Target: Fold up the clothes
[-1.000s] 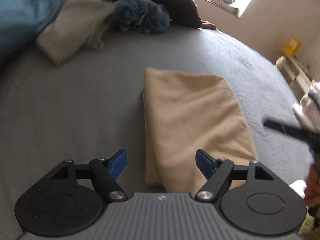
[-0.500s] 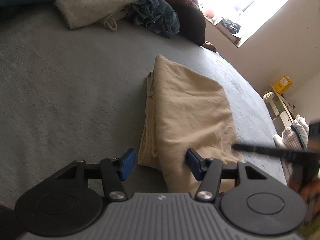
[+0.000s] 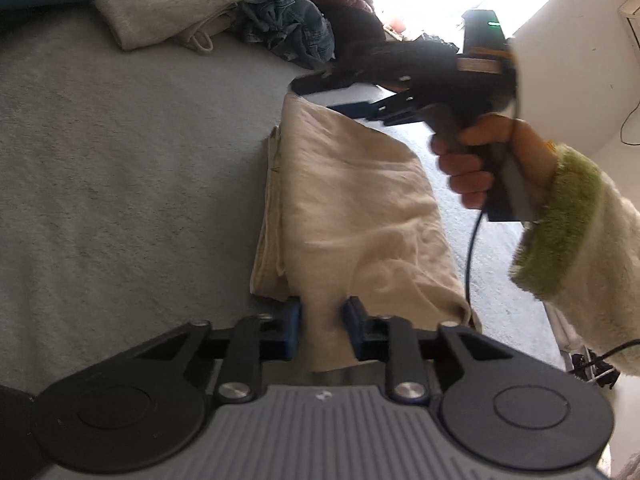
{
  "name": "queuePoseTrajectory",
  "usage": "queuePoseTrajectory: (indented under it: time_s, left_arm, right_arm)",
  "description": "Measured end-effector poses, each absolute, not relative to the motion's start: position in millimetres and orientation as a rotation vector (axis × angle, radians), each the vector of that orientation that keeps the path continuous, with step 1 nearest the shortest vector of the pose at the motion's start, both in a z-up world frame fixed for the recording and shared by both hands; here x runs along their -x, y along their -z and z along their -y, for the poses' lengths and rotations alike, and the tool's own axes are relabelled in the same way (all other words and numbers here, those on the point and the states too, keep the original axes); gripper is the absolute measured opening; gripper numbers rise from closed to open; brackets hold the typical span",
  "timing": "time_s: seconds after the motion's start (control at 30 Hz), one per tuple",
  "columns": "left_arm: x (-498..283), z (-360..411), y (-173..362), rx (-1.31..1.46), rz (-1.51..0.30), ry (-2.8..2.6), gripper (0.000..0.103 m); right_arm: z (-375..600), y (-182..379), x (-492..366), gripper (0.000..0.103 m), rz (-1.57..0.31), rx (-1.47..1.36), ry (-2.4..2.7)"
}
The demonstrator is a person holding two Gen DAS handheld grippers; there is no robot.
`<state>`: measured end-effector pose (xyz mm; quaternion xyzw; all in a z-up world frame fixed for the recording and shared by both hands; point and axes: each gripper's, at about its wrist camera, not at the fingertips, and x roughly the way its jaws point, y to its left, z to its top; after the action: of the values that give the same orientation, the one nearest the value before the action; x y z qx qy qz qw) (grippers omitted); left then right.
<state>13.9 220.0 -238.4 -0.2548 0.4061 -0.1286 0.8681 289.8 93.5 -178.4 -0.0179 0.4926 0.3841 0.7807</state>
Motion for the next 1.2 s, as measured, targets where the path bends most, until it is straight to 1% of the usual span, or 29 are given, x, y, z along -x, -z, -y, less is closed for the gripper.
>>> queuePoseTrajectory:
  time_s: [0.03, 0.07, 0.1, 0.13, 0.27, 0.33, 0.57, 0.63, 0.7, 0.8, 0.83, 0.9, 0.97, 1.0, 1.03, 1.13, 1.2]
  left_arm:
    - [-13.9, -219.9, 238.4, 0.526, -0.842, 0.27, 0.016]
    - [-13.8, -219.8, 238.1, 0.519, -0.832, 0.271, 0.013]
    - [-13.2, -219.9, 236.1, 0.513, -0.819, 0.273, 0.012]
    - [-12.3, -220.0, 233.6, 0.506, -0.804, 0.277, 0.012]
    - [-15.2, -225.2, 224.3, 0.502, -0.767, 0.298, 0.011]
    - [-19.1, -228.7, 223.8, 0.51, -0.762, 0.308, 0.011]
    - [-28.2, -239.6, 240.0, 0.561, -0.792, 0.309, 0.011]
    - [-28.7, -241.1, 243.1, 0.574, -0.805, 0.31, 0.011]
    - [-29.0, -241.8, 243.2, 0.575, -0.811, 0.304, 0.012]
    - [-28.9, -241.5, 235.8, 0.549, -0.805, 0.278, 0.02]
    - [-28.9, -241.4, 233.4, 0.54, -0.803, 0.27, 0.025]
    - [-28.9, -241.2, 228.5, 0.522, -0.798, 0.253, 0.027]
    - [-28.8, -241.1, 223.5, 0.505, -0.794, 0.235, 0.033]
    - [-28.8, -241.0, 221.1, 0.496, -0.791, 0.227, 0.033]
    - [-28.8, -240.9, 218.6, 0.487, -0.789, 0.218, 0.033]
    - [-28.7, -240.6, 211.2, 0.461, -0.782, 0.193, 0.039]
    - [-30.9, -237.7, 206.6, 0.438, -0.78, 0.179, 0.039]
  right_arm:
    - [-95.2, 180.4, -287.5, 0.05, -1.063, 0.055, -0.832]
    - [-96.4, 182.0, -284.8, 0.03, -1.06, 0.069, -0.834]
    - [-95.9, 181.4, -283.2, 0.015, -1.057, 0.057, -0.835]
    - [-93.9, 177.2, -280.1, 0.008, -1.031, 0.047, -0.829]
    - [-77.5, 157.7, -272.6, 0.007, -0.933, -0.027, -0.793]
    - [-69.7, 155.5, -276.4, 0.007, -0.913, -0.063, -0.772]
    - [-75.1, 178.8, -293.0, 0.007, -0.941, -0.114, -0.72]
    - [-81.6, 186.6, -297.8, 0.009, -0.957, -0.099, -0.705]
    - [-82.1, 187.2, -299.1, 0.021, -0.947, -0.098, -0.684]
    - [-56.8, 163.2, -284.7, 0.026, -0.851, -0.153, -0.665]
    - [-45.5, 153.0, -277.9, 0.027, -0.814, -0.177, -0.663]
    - [-16.9, 135.6, -257.9, 0.027, -0.761, -0.211, -0.66]
    - [15.5, 125.2, -230.9, 0.027, -0.735, -0.236, -0.637]
    - [31.9, 120.3, -217.2, 0.027, -0.723, -0.248, -0.624]
    - [48.4, 119.7, -200.4, 0.027, -0.728, -0.28, -0.6]
    - [84.0, 131.7, -160.2, 0.028, -0.768, -0.365, -0.525]
    - [99.6, 144.3, -137.2, 0.028, -0.805, -0.394, -0.486]
